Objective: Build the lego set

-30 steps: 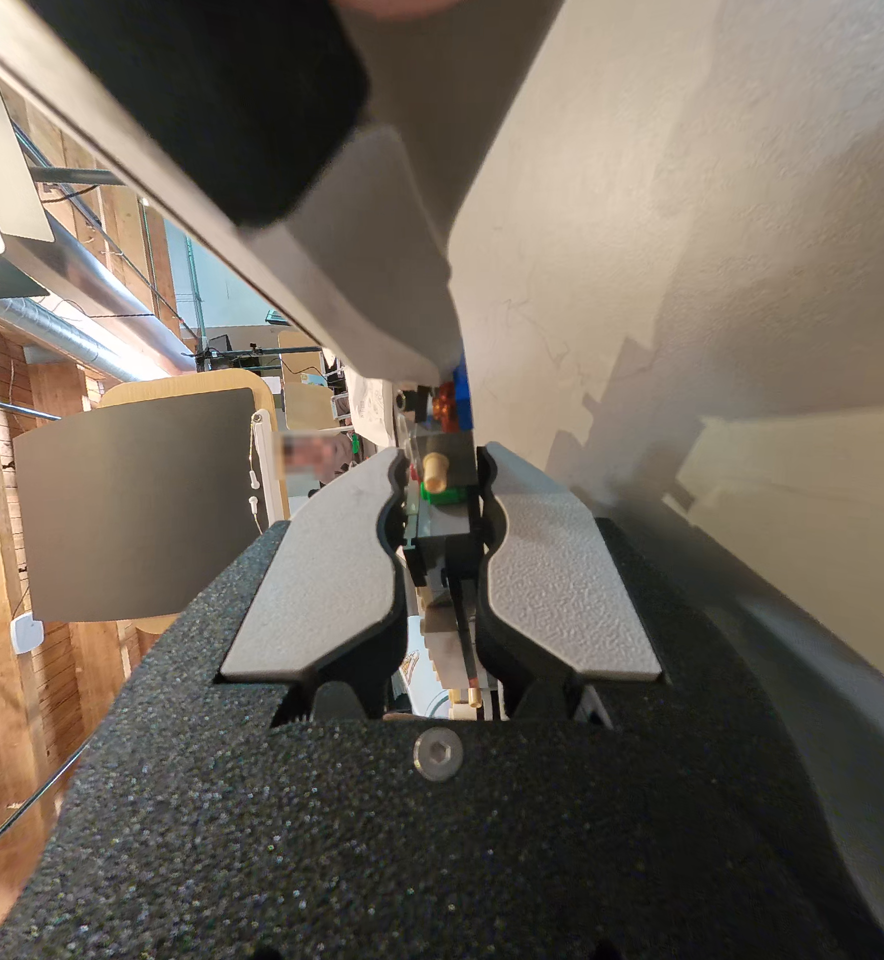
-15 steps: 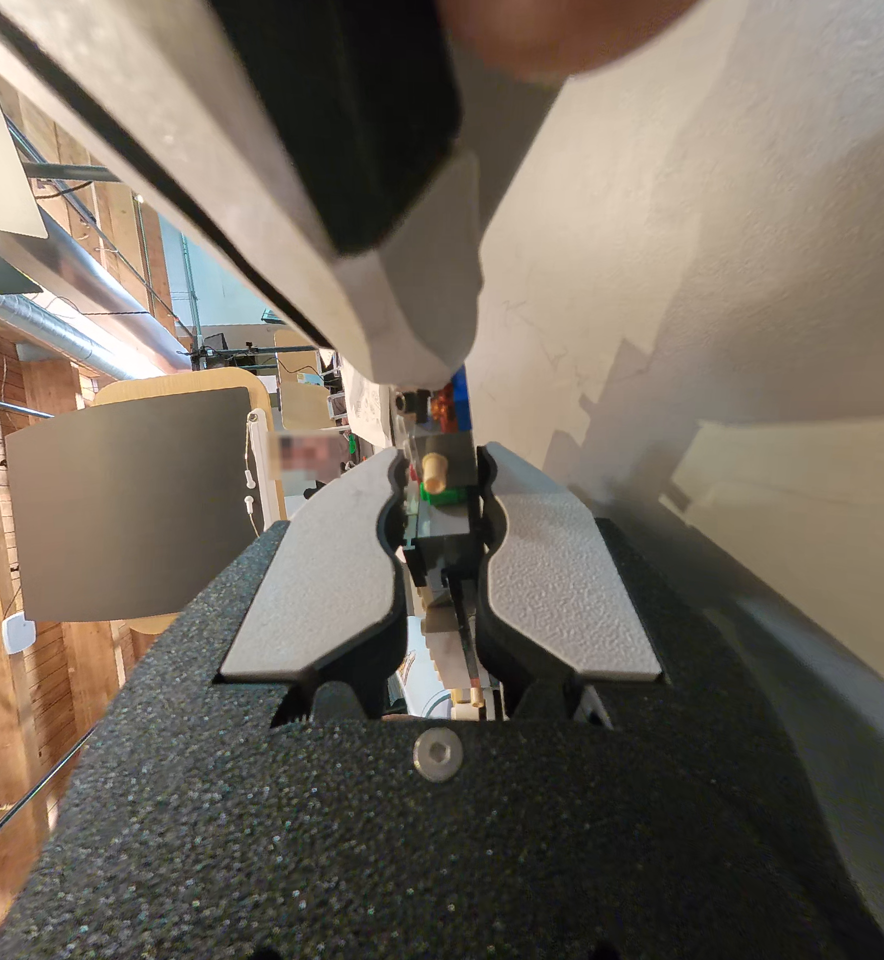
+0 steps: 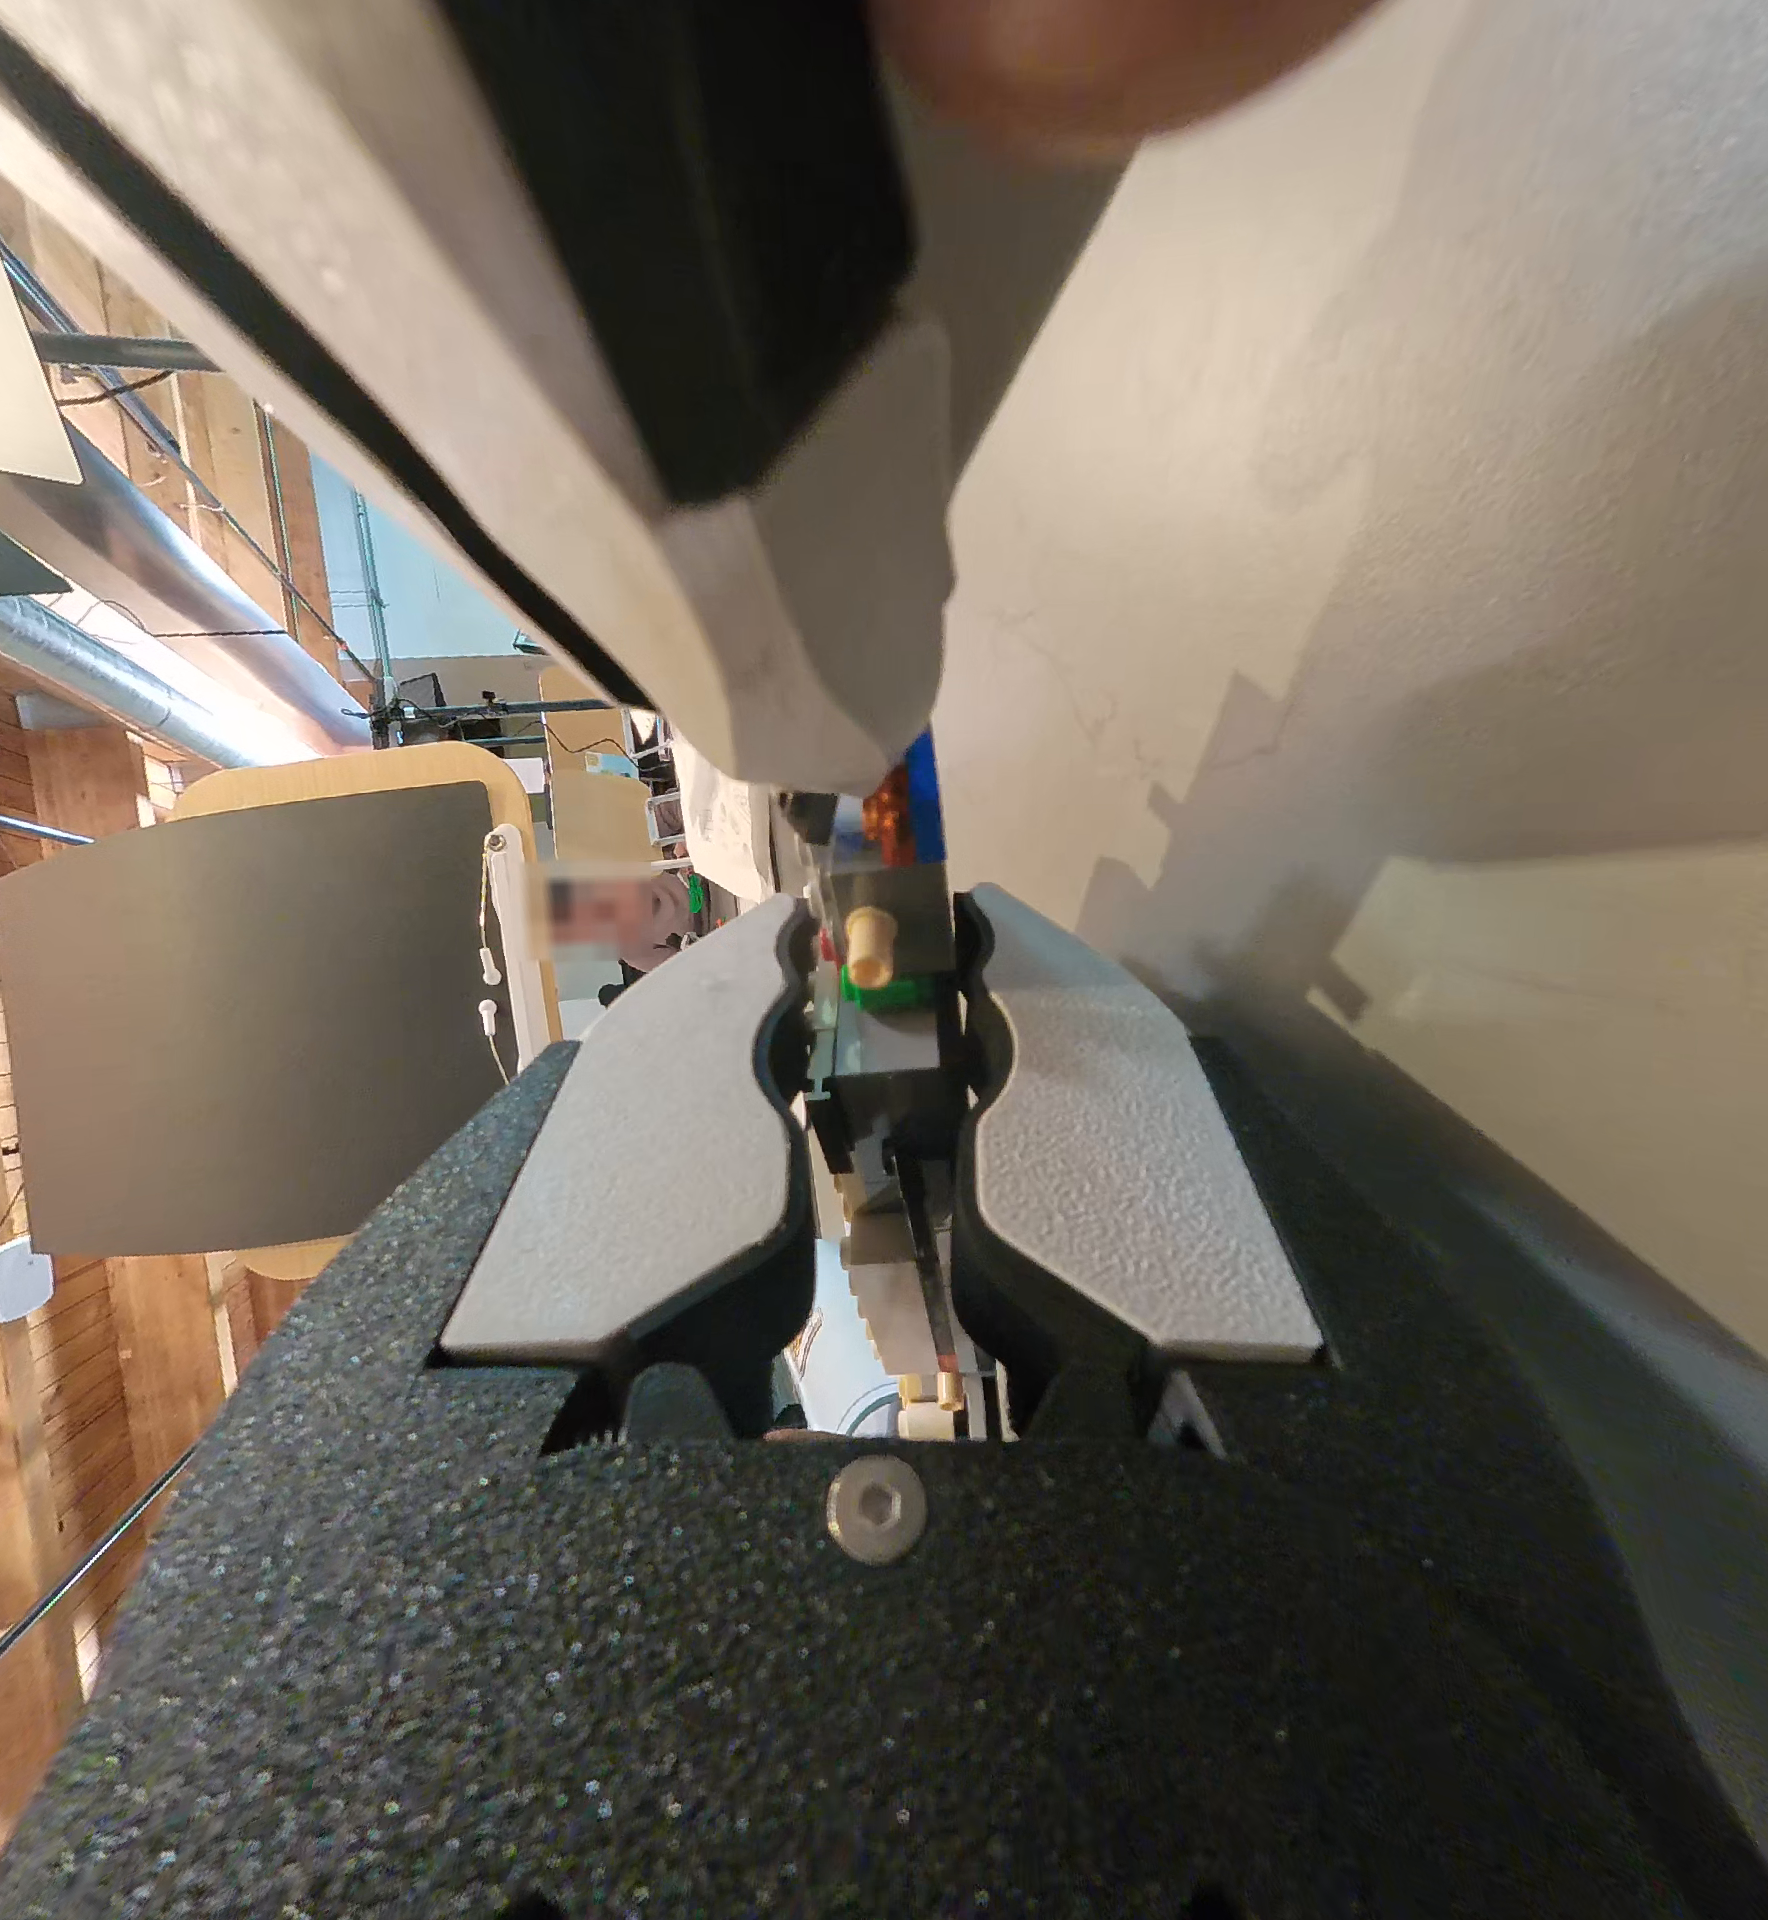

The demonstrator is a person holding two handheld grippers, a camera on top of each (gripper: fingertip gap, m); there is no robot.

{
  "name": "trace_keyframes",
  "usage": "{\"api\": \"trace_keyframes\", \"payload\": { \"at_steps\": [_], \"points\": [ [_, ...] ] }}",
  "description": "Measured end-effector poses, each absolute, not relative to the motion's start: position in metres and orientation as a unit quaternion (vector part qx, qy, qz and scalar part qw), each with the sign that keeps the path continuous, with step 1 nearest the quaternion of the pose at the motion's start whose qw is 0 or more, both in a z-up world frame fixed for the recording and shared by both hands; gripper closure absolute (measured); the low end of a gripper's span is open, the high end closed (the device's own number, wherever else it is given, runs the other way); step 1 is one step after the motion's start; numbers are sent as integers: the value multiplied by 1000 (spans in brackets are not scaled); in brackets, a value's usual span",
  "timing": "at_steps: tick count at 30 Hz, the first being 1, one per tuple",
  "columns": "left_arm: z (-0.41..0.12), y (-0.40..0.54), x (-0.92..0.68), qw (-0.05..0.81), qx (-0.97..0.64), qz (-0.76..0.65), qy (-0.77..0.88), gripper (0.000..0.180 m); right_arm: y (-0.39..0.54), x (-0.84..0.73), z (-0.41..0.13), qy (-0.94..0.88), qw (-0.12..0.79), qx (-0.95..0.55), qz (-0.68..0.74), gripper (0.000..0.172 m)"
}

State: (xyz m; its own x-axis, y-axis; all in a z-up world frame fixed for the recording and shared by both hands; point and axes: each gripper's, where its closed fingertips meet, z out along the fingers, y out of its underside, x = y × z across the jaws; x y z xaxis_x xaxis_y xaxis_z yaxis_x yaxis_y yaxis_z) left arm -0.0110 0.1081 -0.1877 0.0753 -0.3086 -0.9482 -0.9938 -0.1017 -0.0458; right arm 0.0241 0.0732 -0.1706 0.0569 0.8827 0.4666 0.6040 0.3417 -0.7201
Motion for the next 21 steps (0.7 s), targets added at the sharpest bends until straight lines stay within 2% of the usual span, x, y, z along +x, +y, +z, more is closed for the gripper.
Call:
{"api": "trace_keyframes", "payload": {
  "at_steps": [1,13,21],
  "points": [
    [-188,108,-10,407,-611,421,533,154,73,24,-170,-671,471,-553,149,162],
    [-188,108,-10,408,-611,419,533,154,67,23,-173,-697,462,-524,160,171],
    [-188,107,-10,407,-607,422,537,155,65,23,-175,-751,454,-455,153,169]
  ]
}}
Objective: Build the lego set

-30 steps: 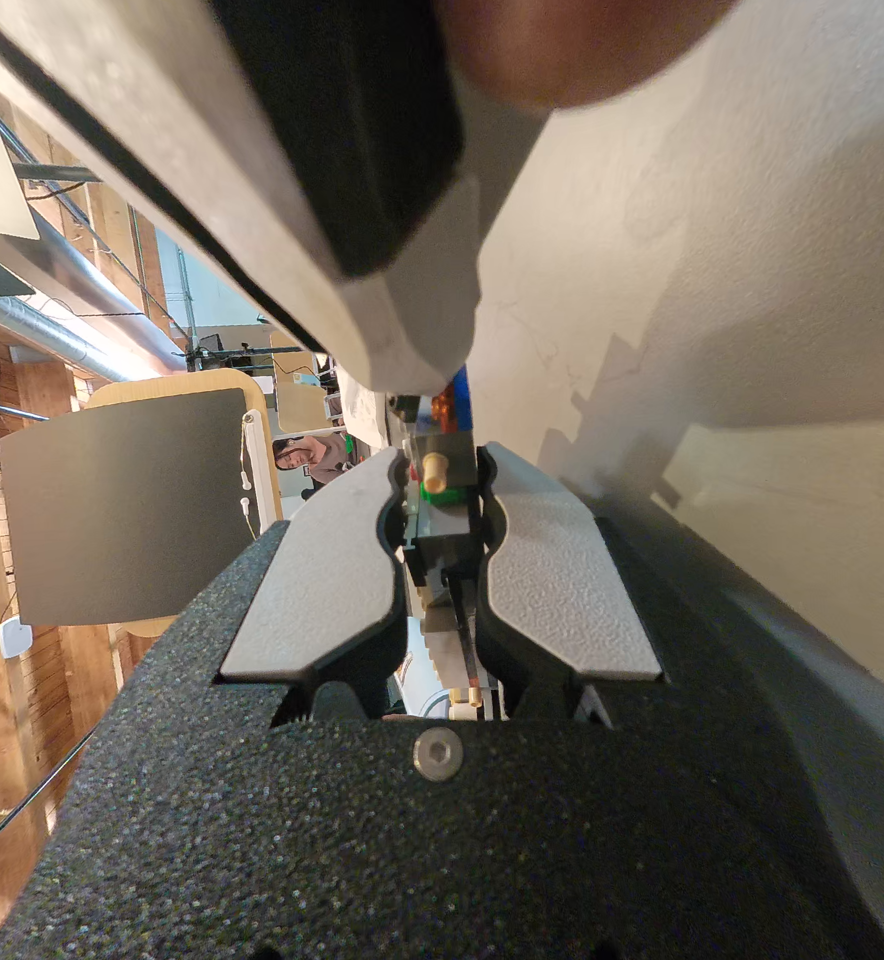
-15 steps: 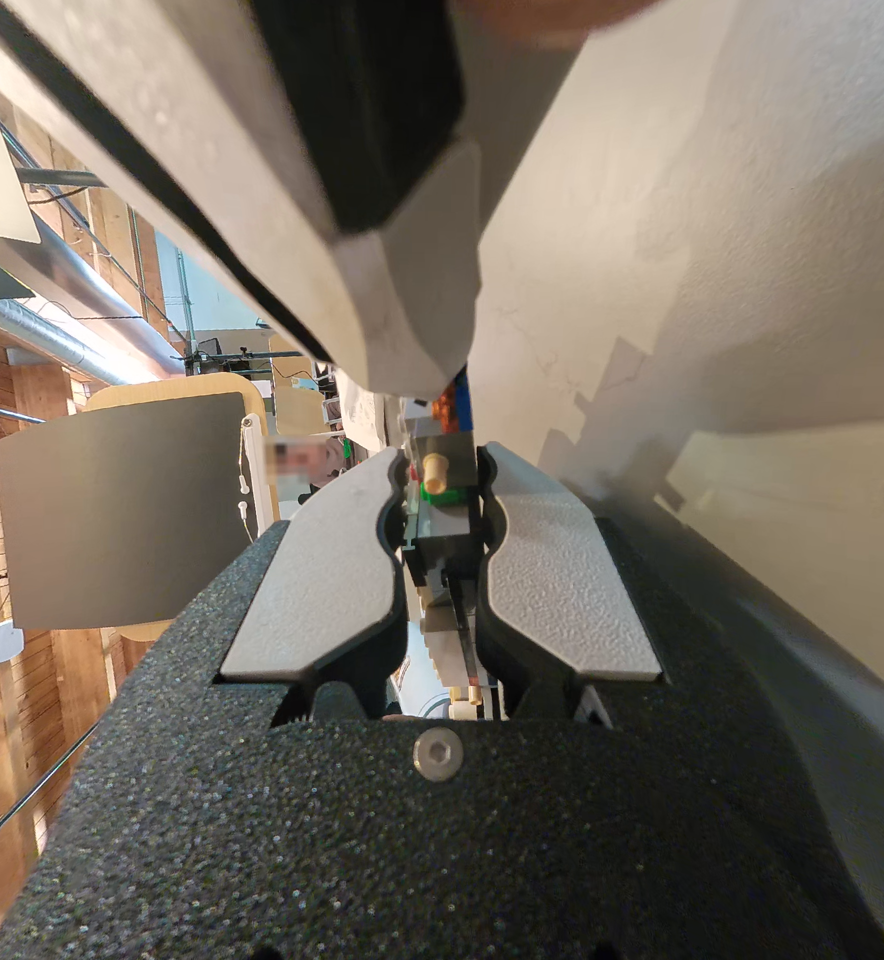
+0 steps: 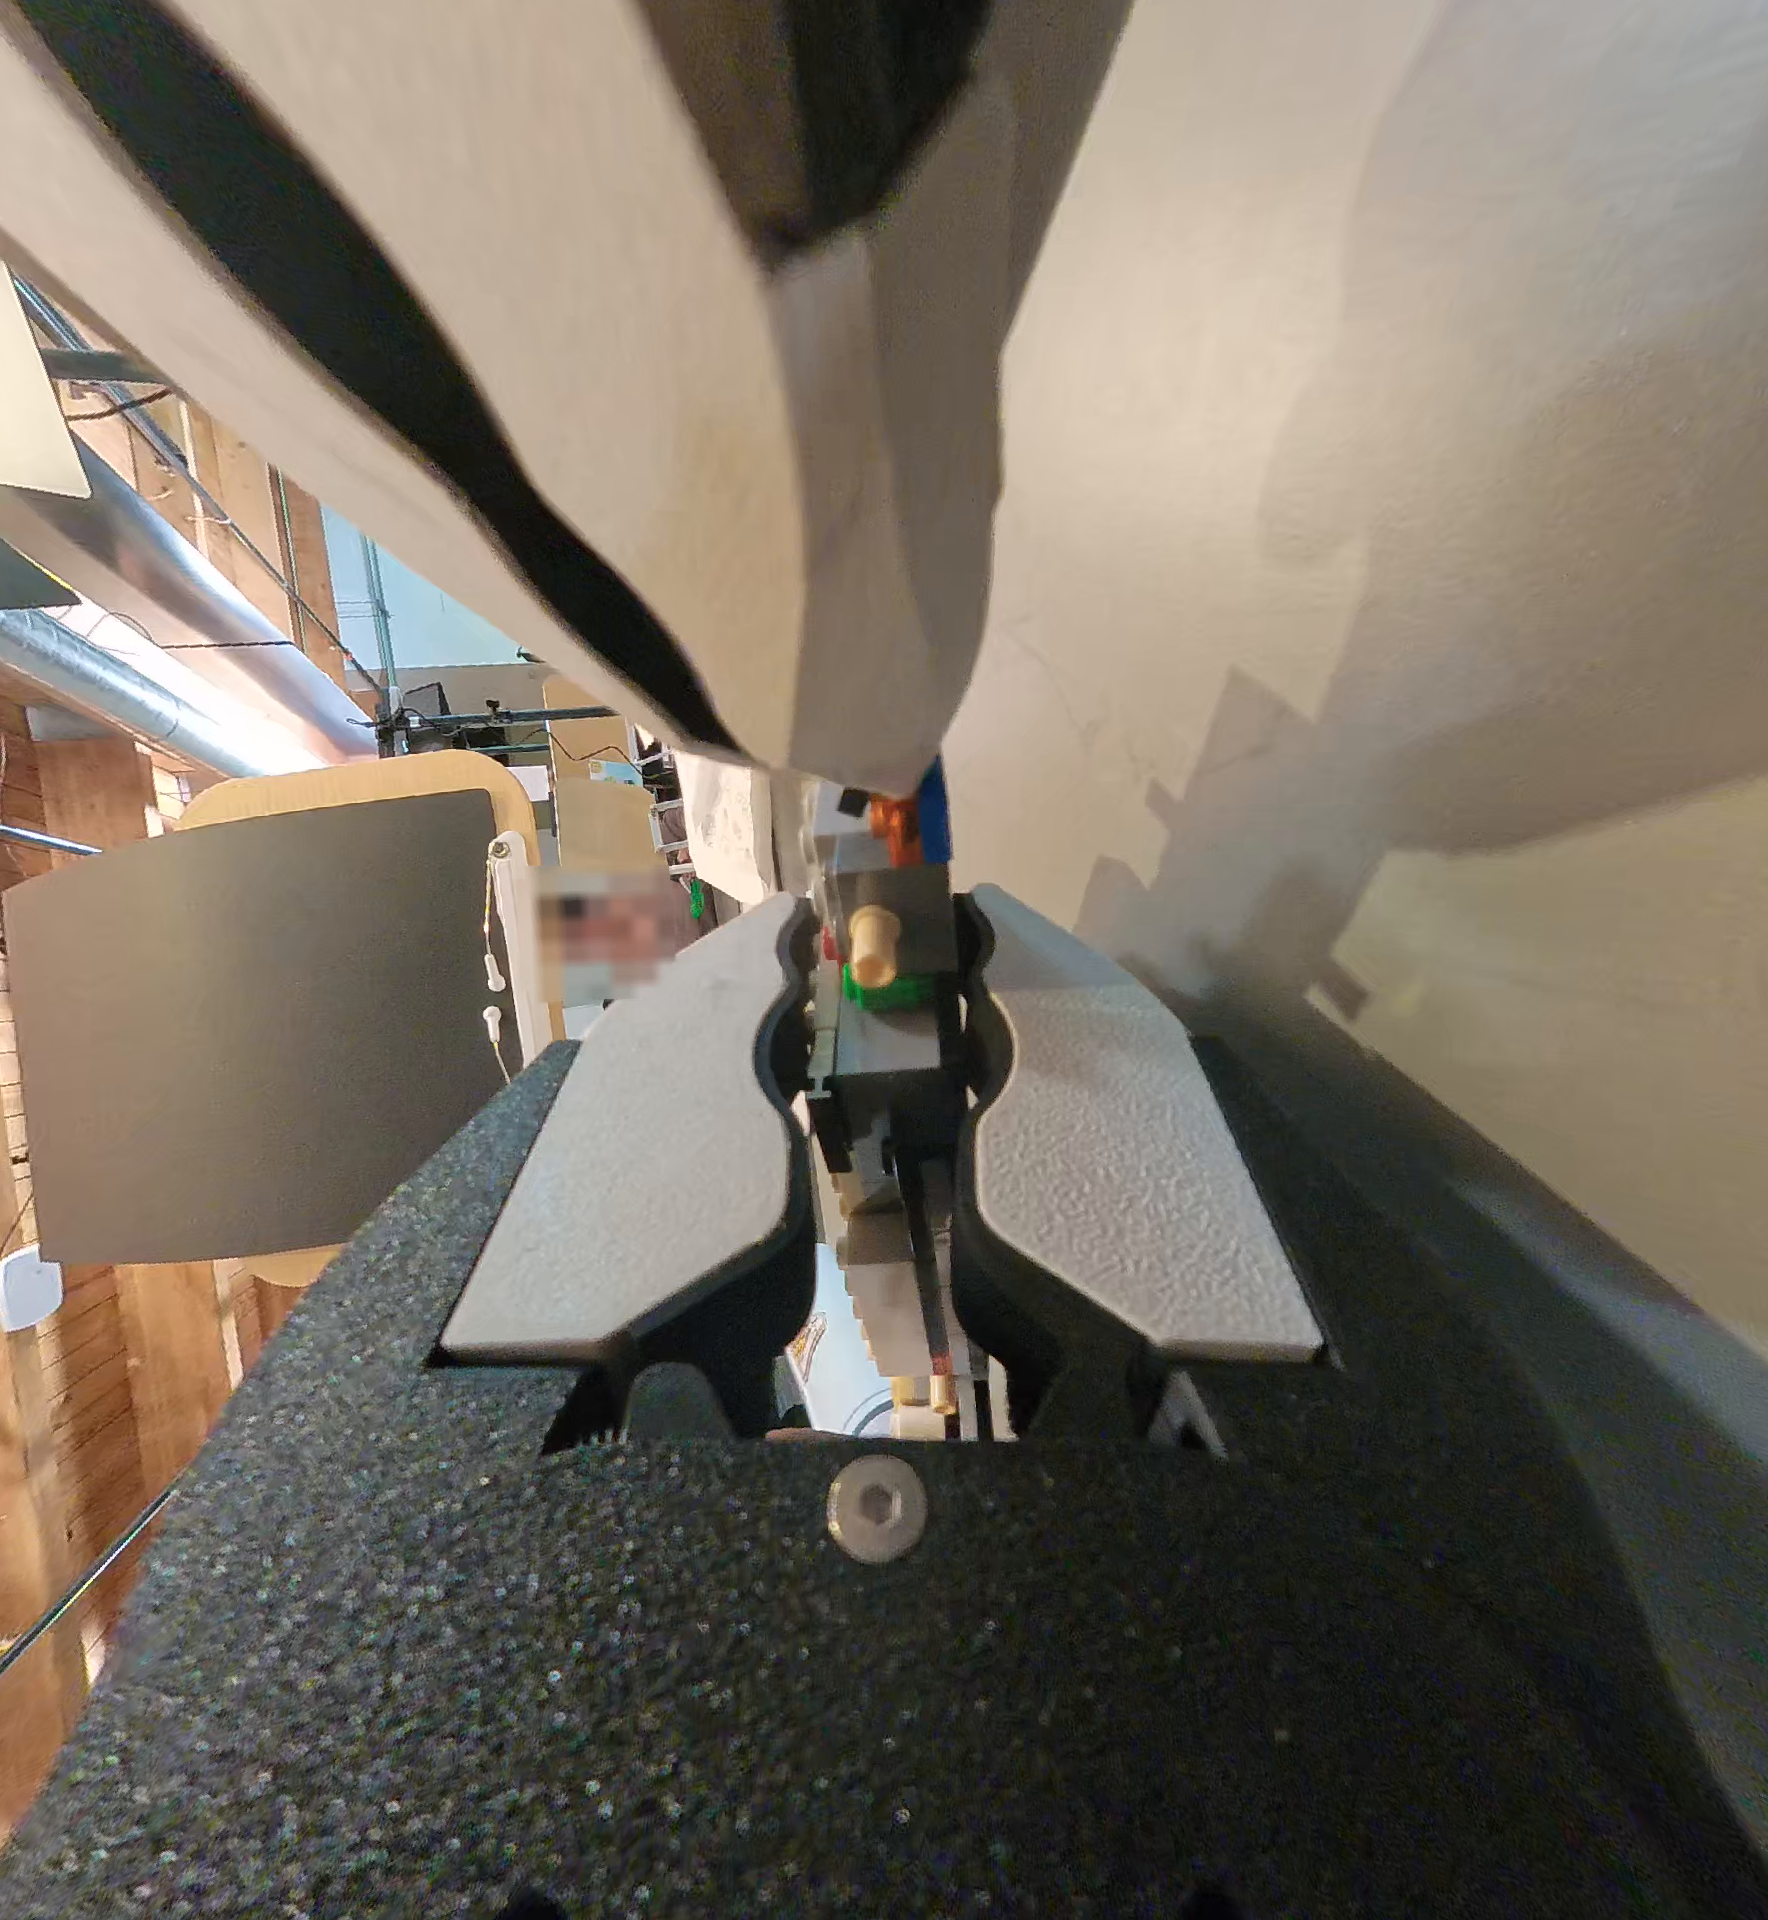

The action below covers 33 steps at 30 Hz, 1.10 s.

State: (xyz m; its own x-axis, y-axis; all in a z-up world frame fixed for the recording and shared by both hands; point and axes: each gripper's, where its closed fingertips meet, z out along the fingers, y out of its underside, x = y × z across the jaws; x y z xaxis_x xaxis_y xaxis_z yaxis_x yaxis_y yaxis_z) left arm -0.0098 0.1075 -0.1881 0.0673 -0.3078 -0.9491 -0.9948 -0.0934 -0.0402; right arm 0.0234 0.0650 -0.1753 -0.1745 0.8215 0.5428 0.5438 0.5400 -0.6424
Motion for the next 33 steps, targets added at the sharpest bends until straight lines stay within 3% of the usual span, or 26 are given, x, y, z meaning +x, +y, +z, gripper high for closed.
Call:
{"api": "trace_keyframes", "payload": {
  "at_steps": [33],
  "points": [
    [-189,105,-5,412,-605,414,541,155,68,25,-179,-826,505,-243,53,158]
  ]
}}
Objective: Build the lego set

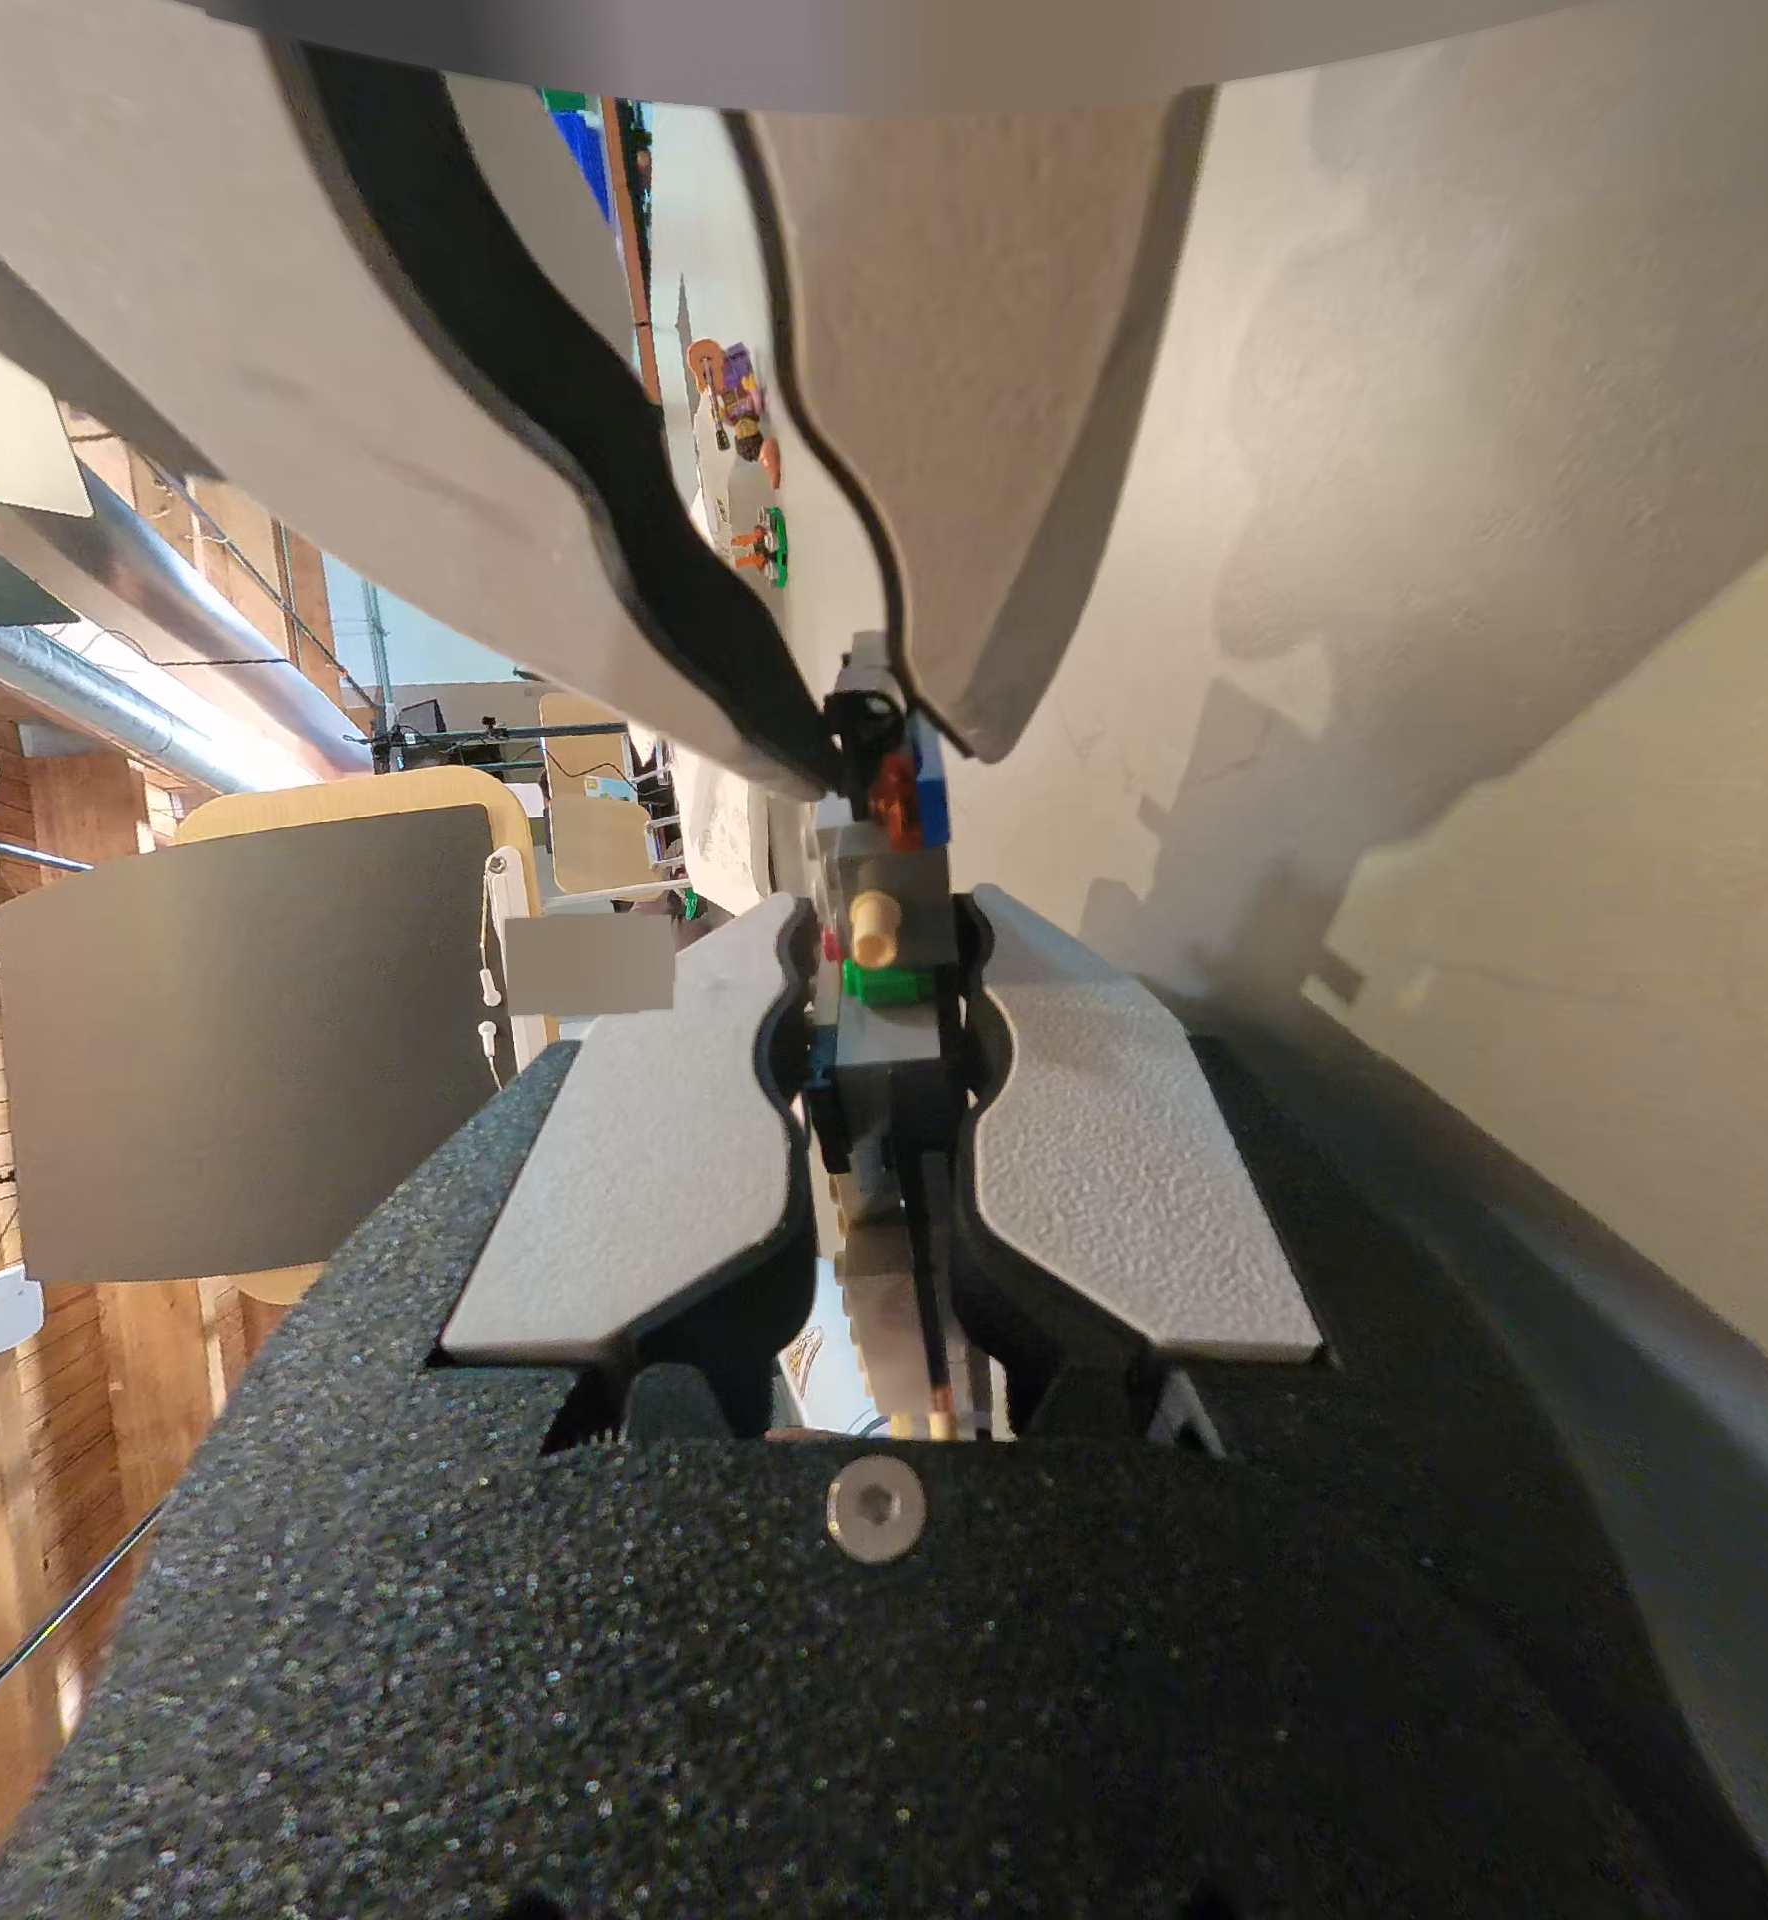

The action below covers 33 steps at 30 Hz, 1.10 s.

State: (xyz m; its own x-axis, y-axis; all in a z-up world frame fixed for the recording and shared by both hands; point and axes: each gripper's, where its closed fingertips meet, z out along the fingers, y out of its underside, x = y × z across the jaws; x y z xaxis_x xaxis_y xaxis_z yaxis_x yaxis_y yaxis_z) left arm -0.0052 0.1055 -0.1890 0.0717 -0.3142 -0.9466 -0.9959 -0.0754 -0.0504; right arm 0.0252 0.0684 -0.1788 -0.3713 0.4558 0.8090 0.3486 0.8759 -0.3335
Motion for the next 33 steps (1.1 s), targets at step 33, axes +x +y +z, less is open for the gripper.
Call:
{"api": "trace_keyframes", "payload": {
  "at_steps": [33],
  "points": [
    [-169,104,-2,450,-589,410,531,155,72,24,-161,-804,576,-148,11,160]
  ]
}}
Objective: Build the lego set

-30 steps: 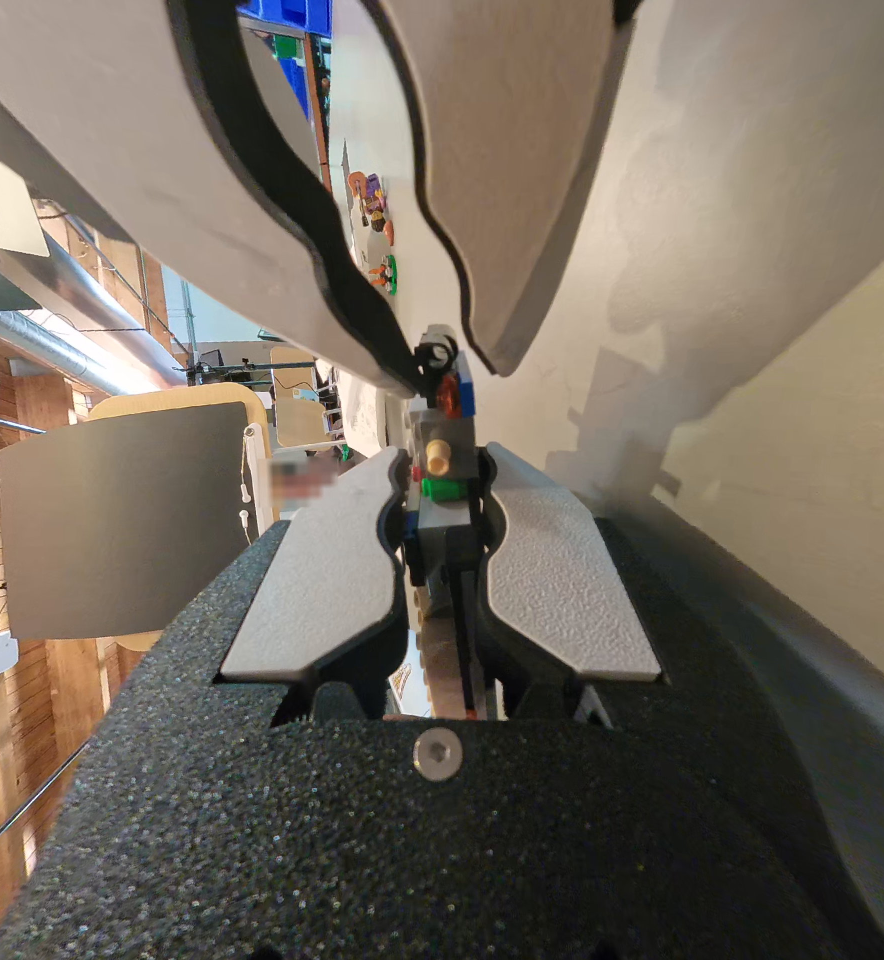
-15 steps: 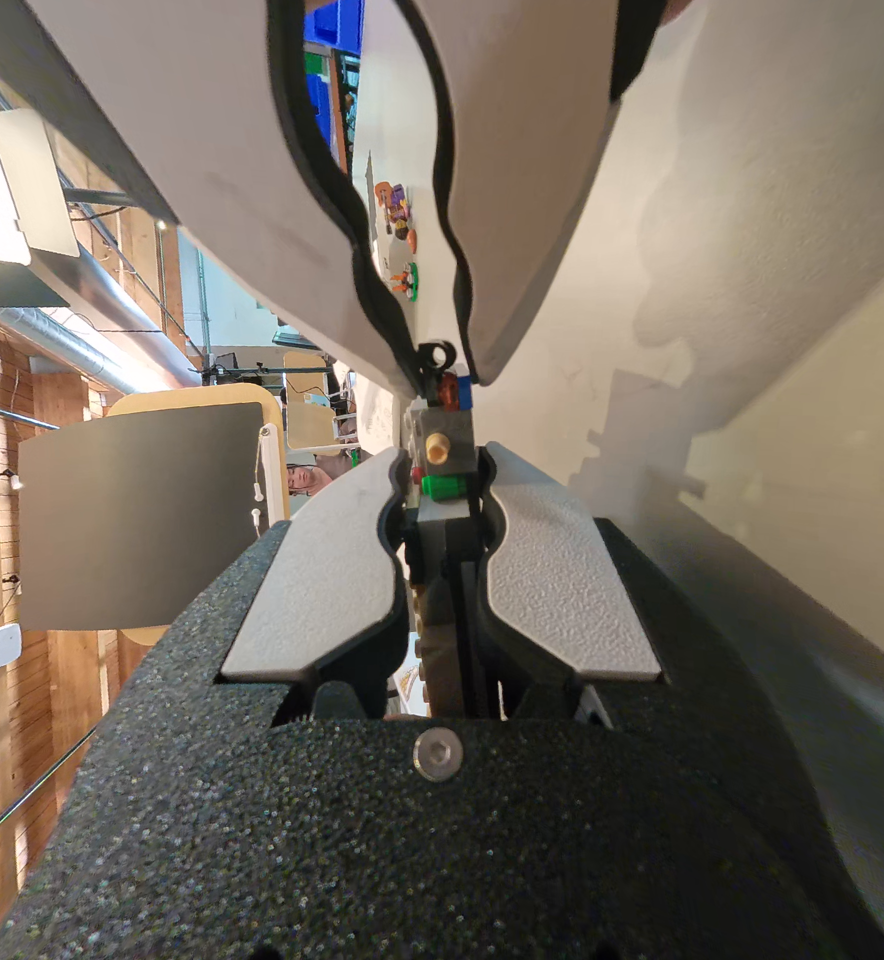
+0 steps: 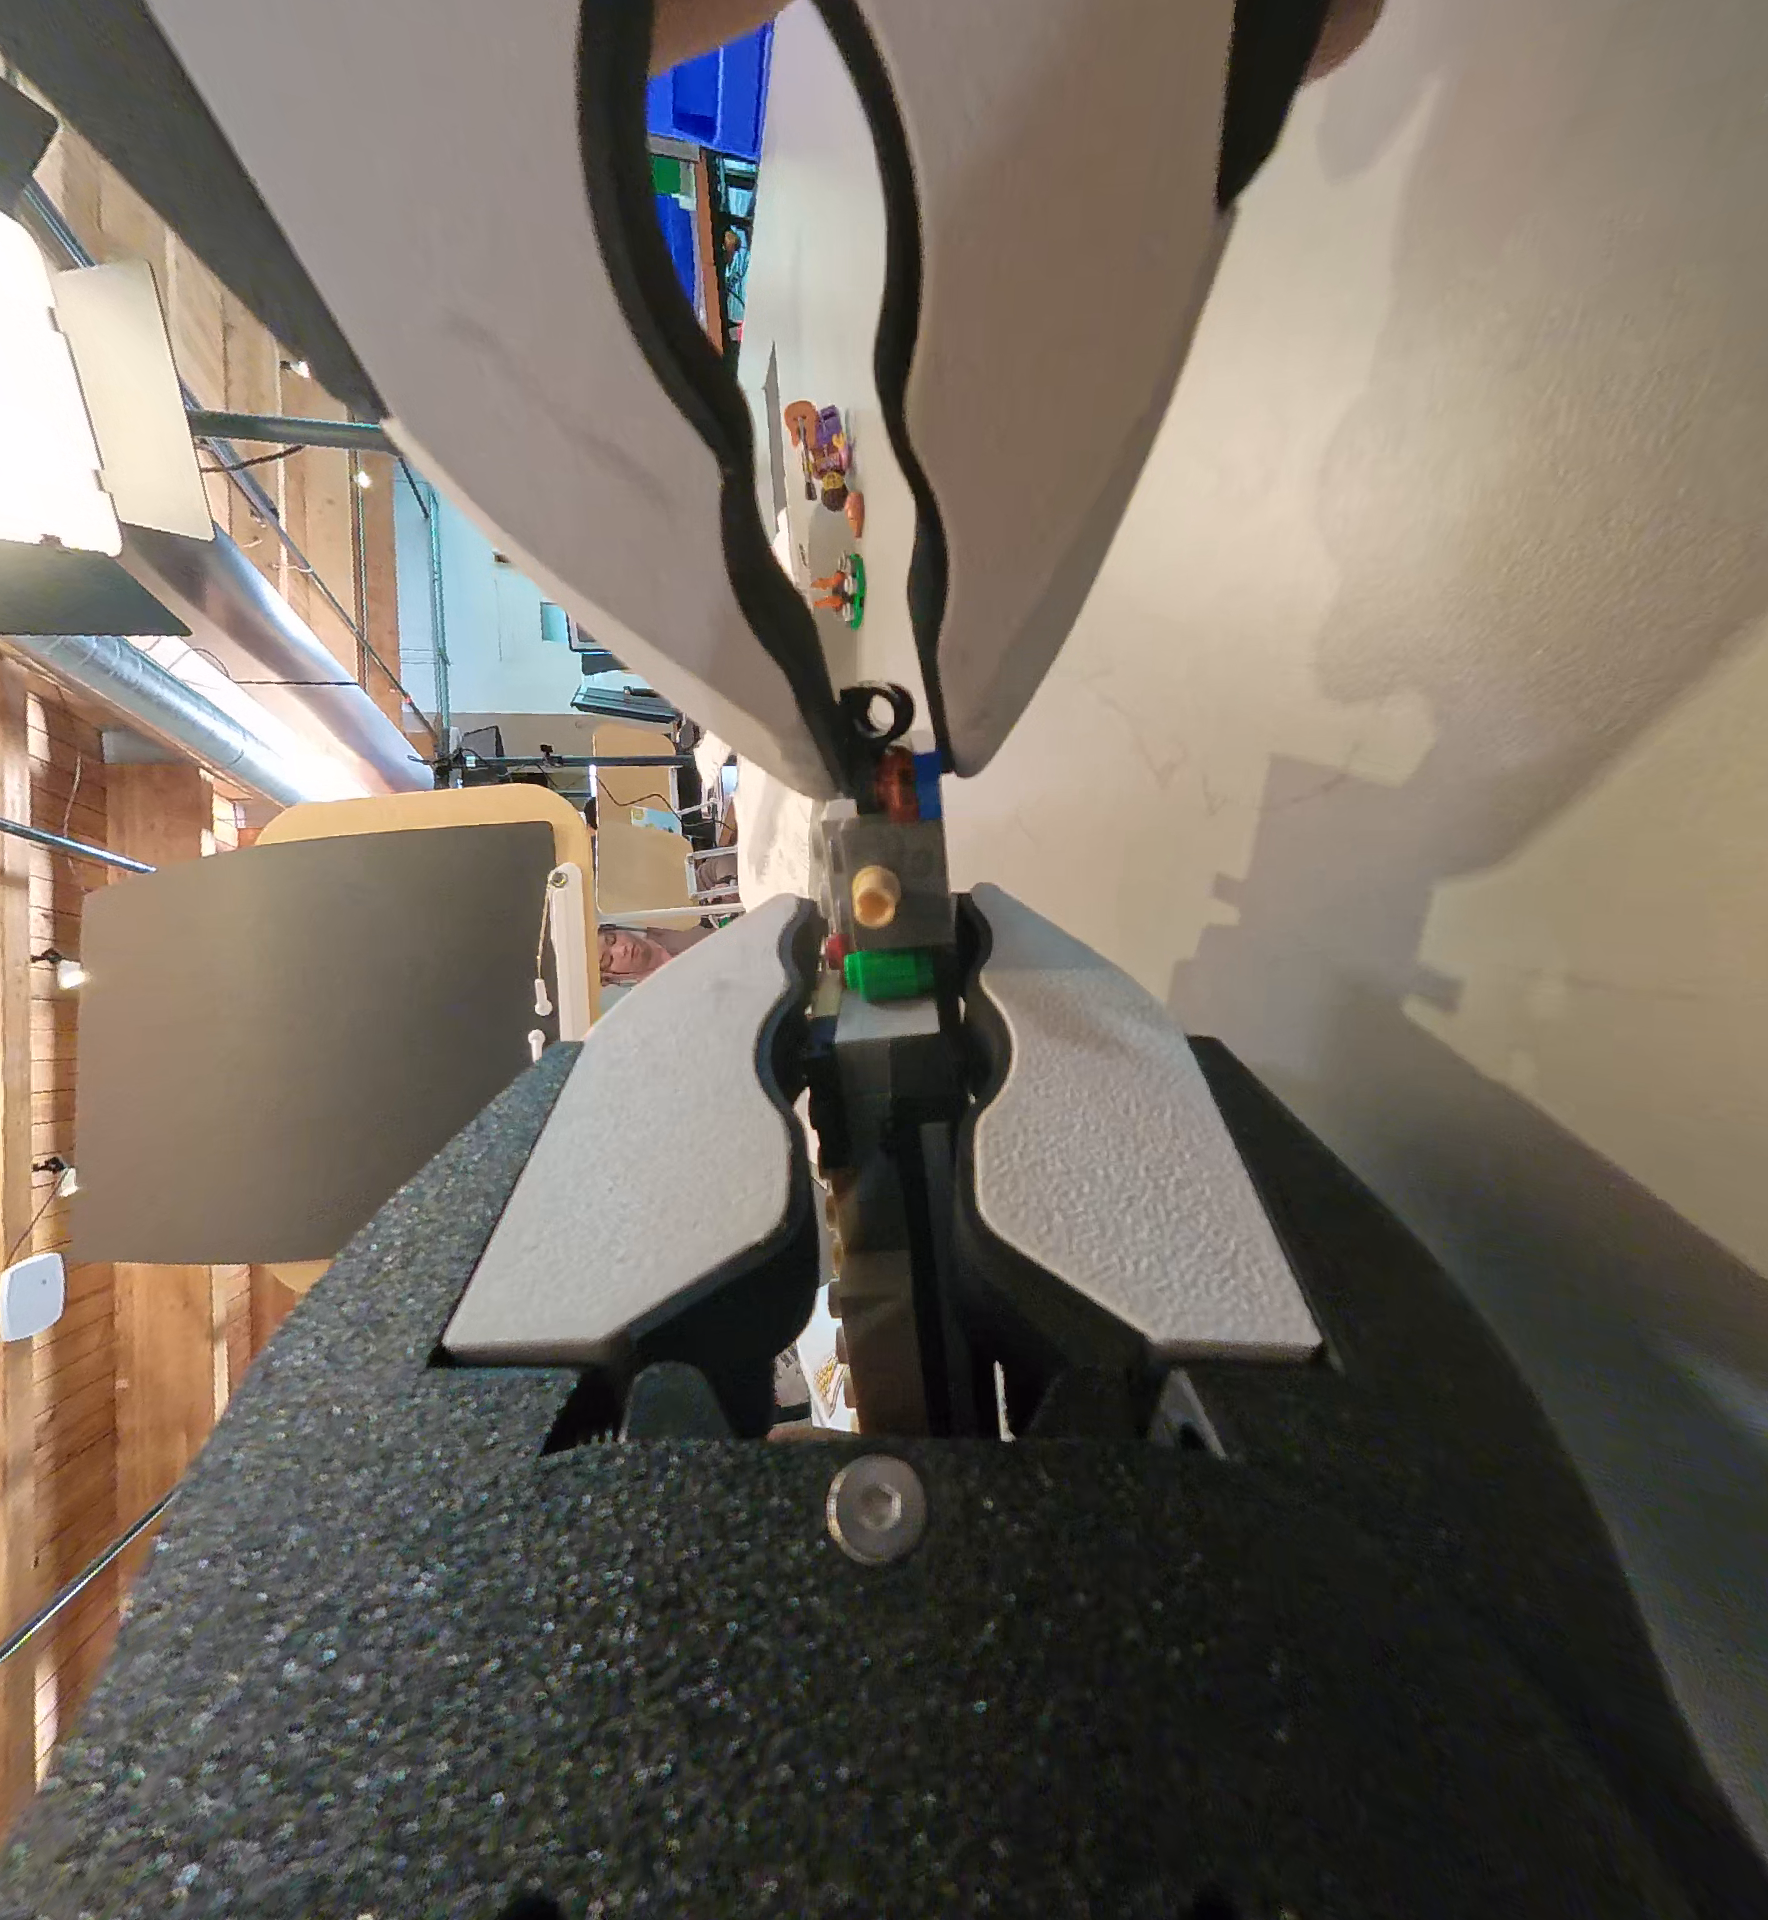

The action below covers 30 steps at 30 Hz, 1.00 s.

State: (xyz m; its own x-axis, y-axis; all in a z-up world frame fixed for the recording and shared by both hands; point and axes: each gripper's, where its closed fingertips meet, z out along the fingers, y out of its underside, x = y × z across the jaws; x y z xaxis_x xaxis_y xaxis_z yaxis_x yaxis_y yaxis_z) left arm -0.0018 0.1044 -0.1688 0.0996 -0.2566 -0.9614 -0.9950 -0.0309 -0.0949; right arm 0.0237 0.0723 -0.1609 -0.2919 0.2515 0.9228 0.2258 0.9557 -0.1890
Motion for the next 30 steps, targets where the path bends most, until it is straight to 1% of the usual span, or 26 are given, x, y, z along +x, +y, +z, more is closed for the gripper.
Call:
{"api": "trace_keyframes", "payload": {
  "at_steps": [11,23,30],
  "points": [
    [-167,105,-3,450,-588,414,530,156,72,23,-159,-805,578,-131,-13,161],
    [-163,105,-3,452,-588,419,523,156,73,23,-155,-800,582,-145,4,161],
    [-162,105,-3,457,-591,417,518,155,72,23,-156,-794,587,-154,11,152]
  ]
}}
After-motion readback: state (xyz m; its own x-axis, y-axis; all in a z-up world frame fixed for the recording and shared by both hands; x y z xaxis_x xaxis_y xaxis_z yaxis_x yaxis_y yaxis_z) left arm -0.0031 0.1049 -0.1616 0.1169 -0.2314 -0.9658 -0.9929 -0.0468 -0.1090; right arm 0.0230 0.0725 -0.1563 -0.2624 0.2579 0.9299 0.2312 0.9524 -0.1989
